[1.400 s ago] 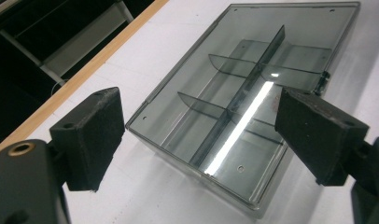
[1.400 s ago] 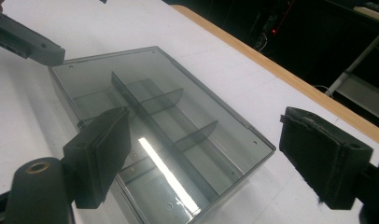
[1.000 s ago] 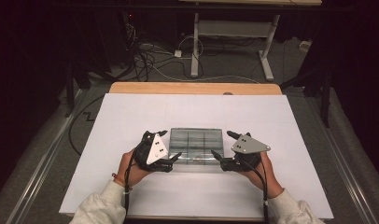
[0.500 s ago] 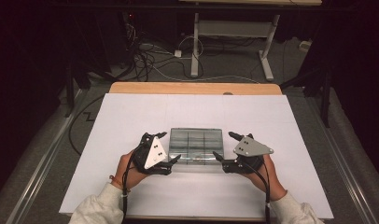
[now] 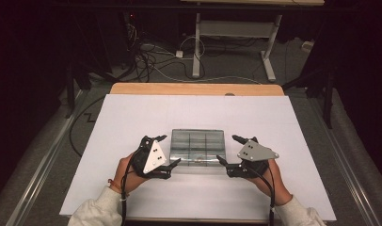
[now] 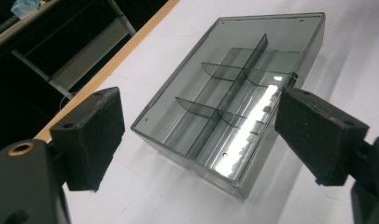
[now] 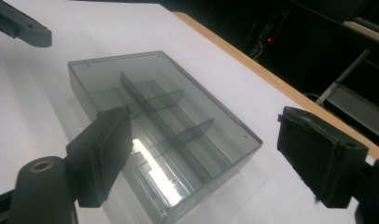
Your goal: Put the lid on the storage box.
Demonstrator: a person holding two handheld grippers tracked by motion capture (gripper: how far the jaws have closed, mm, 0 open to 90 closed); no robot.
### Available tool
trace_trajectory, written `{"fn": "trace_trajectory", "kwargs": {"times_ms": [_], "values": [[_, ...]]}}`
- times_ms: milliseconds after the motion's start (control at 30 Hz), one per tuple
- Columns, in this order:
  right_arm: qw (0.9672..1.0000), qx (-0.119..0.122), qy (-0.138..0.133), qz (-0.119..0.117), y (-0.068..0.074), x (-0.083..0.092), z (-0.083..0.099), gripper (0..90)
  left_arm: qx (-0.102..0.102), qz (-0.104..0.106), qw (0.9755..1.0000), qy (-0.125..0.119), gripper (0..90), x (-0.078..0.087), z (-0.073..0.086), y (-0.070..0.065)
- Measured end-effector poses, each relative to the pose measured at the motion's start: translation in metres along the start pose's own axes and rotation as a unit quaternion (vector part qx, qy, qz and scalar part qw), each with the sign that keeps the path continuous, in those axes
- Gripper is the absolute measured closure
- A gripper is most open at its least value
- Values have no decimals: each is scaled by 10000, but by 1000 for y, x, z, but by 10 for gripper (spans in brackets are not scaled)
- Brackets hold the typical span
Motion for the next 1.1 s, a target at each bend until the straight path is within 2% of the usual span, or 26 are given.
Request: {"fn": "trace_trajectory", "kwargs": {"times_ms": [567, 700, 867, 1100], "values": [[9999, 90, 46, 23, 1, 11, 5, 189, -69, -10, 10000, 23, 155, 9, 7, -3], [9999, 101, 49, 46, 0, 14, 6, 190, -73, -41, 10000, -10, 155, 11, 8, -4], [9999, 122, 70, 66, -1, 19, 8, 189, -160, -95, 9998, 69, 155, 14, 12, -4], [9999, 106, 107, 83, -1, 24, 13, 190, -136, -143, 9998, 57, 155, 20, 17, -4]]}}
Point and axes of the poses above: each handheld gripper's, and its own axes: x roughly backward along the jaws, z roughly out of its underside, y roughly to its left, the point moved 7 cm from there along -x, roughly forward along the jaws, and after that the axes turned 2 degrees about x, right-handed, at the moved point
